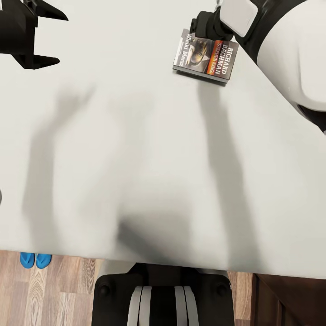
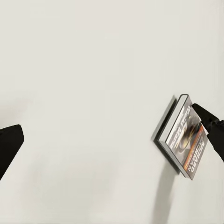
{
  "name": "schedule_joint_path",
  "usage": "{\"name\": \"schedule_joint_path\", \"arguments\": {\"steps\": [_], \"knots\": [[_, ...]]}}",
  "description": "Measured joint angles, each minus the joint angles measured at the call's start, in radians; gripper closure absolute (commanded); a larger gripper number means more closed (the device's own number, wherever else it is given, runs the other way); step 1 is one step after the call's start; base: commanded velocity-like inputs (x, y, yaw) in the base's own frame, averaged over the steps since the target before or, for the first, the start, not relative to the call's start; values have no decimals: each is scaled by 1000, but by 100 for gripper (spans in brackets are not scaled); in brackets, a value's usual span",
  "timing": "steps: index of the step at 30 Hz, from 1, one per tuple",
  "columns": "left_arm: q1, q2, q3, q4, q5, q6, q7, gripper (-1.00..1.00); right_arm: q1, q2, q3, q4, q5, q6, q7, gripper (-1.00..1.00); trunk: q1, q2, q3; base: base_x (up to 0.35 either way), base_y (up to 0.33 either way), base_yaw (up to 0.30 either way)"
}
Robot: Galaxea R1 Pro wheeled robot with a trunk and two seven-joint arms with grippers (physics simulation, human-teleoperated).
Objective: In the bedroom, move the book from the bed onto either nightstand, and place the two sandals side by side next to the bed.
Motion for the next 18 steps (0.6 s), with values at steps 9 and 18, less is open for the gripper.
{"name": "schedule_joint_path", "arguments": {"steps": [9,18], "knots": [[0,0,0,0,1,0,0,-100,18,0,-4,-41,-1,1,-1,-100,1,0,0,-230,-54,0],[0,0,0,0,1,-1,-1,-100,19,0,-3,-43,4,2,-1,-100,1,0,0,-296,-64,0]]}}
